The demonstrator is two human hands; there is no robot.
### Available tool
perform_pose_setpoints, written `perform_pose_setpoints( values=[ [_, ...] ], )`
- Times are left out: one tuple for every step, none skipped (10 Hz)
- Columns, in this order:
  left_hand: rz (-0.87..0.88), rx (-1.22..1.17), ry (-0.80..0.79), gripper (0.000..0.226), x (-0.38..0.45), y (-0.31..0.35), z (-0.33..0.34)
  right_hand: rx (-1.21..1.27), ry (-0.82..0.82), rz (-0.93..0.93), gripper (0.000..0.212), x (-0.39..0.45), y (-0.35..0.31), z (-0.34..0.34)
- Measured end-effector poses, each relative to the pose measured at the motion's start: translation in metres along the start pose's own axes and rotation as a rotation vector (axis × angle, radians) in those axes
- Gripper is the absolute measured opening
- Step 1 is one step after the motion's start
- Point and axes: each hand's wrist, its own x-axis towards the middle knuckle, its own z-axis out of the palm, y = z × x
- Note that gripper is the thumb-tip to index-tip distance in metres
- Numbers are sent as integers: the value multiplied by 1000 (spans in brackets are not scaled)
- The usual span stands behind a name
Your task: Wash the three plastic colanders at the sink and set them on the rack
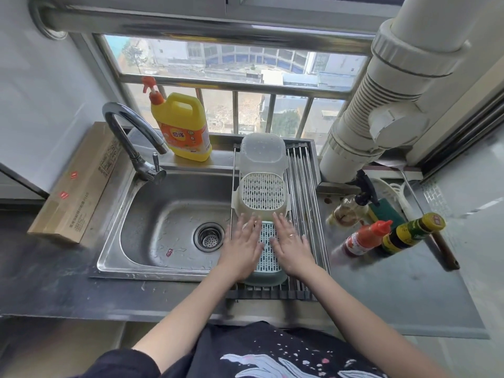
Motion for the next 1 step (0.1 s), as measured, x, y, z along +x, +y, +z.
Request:
perform_pose_setpoints(
  values=[
    [23,-144,38,62,-5,-6,-19,199,47,-20,57,-2,-2,-8]
  ],
)
